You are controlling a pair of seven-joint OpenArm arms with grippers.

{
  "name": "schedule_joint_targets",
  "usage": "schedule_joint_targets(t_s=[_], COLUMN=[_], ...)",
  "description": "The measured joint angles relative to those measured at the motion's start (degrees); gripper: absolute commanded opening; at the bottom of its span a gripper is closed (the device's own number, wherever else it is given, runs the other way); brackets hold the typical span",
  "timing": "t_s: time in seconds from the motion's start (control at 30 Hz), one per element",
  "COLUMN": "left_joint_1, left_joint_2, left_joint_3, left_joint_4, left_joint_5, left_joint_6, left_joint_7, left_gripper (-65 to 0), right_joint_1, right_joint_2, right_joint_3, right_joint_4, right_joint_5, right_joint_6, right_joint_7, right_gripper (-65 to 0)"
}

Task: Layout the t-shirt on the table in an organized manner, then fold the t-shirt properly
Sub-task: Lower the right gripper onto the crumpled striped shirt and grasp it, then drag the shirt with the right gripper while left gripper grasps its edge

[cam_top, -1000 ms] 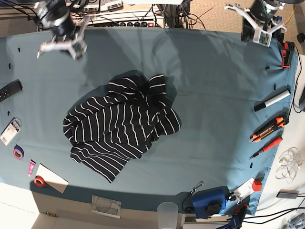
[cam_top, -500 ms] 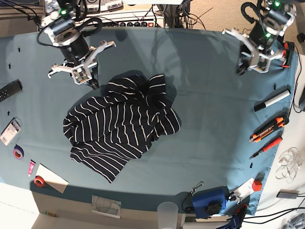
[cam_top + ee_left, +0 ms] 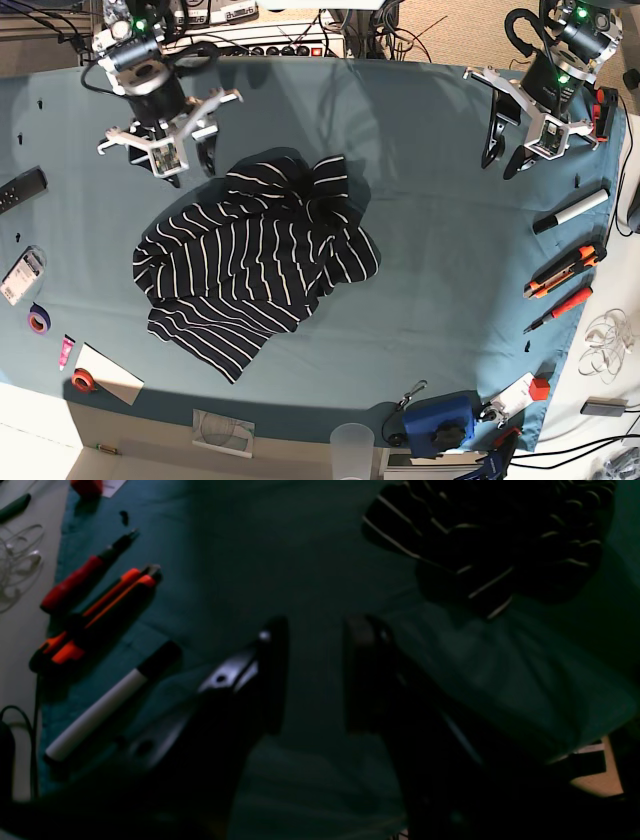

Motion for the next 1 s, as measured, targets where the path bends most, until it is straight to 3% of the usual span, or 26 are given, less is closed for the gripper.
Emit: schedule_joint_targets(t_s=[0.07,0.17,0.3,0.47,0.6,0.73,1.0], left_joint_1=[0.04,0.02,0.0,0.02,0.02,0.02,0.02], left_joint_2=[-0.02,0.0,0.0,0.02,0.02,0.02,0.04], left_joint_3=[0.0,0.0,0.0,-0.04,-0.04,-0.04,-0.04], left_joint_4=[-0.02,-0.04,-0.04,-0.04,-0.04,-0.04,-0.04], left_joint_5=[0.02,0.0,0.0,0.0,0.0,0.0,0.0], left_joint_6=[0.0,-0.02,-0.04,-0.07,-0.07,0.0,0.0], left_joint_7=[0.02,-0.02,-0.02,-0.02,0.0,0.02,0.0], left_gripper=[-45.6,-45.6,-45.6,-45.6,-45.6,-45.6,-45.6], right_joint_1=[3.67,6.34,11.26,13.75,15.47,15.5,20.7], right_joint_2=[-1.2,-2.69,-4.28,-6.08,-8.61,-9.79,-9.81], right_joint_3=[-0.15,-1.36,-8.07,-17.0,-21.99,-22.95,-22.95], right_joint_4=[-5.64,-12.76,-16.87,-20.09,-20.26,-21.4,-32.98], right_joint_5=[3.39,3.21,3.91,-7.54,-13.25,-16.15,-15.37], right_joint_6=[2.49,7.54,9.27,0.7,-5.09,-7.39,-9.73], right_joint_7=[1.11,1.18,1.84,2.86,4.37,4.57,4.94], right_gripper=[-37.1,-37.1,-37.1,-37.1,-37.1,-37.1,-37.1])
